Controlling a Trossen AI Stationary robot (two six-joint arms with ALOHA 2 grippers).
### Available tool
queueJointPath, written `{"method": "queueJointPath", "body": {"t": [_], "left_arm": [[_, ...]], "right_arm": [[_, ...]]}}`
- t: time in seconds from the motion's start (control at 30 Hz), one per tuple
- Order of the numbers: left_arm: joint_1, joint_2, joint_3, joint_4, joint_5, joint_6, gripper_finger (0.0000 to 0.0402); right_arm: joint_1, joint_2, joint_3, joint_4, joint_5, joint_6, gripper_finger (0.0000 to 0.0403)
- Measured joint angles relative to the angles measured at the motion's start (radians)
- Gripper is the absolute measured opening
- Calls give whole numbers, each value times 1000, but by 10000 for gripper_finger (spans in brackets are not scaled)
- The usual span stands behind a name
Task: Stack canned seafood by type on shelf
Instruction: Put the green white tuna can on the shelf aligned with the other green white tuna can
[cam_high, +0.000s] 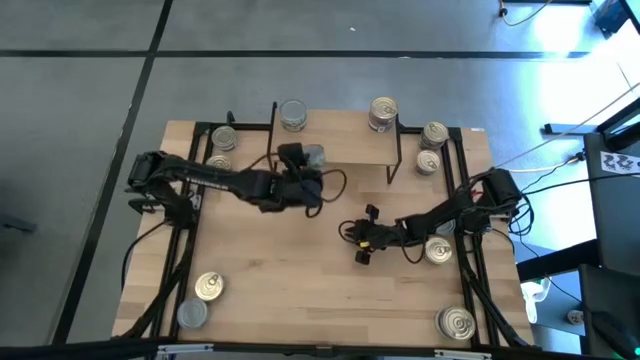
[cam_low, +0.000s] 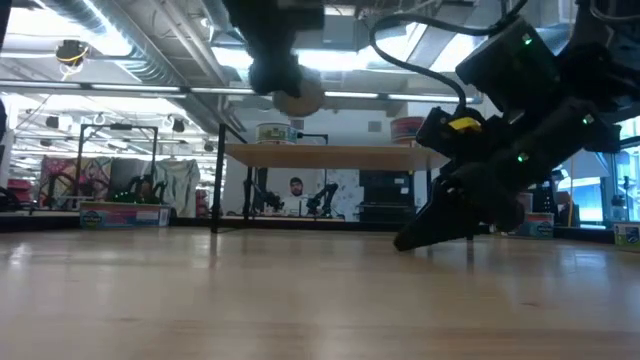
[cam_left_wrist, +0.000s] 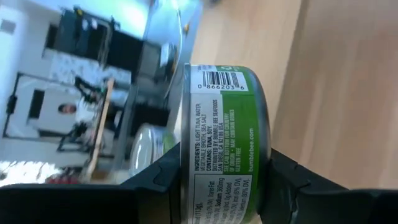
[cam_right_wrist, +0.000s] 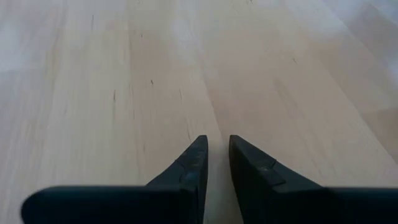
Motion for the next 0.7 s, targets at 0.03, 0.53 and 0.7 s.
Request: {"method": "queueJointPath", "body": {"t": [0.03, 0.53, 0.7], "left_arm": [[16, 0, 0, -34, 1, -1, 138], [201, -3, -16, -181, 160, -83, 139], [231, -3, -17, -175, 161, -69, 139]], "right_arm": [[1, 7, 0, 8, 1, 0, 67], [-1, 22, 1, 39, 0, -24, 67], [-1, 22, 1, 39, 0, -35, 67]]}}
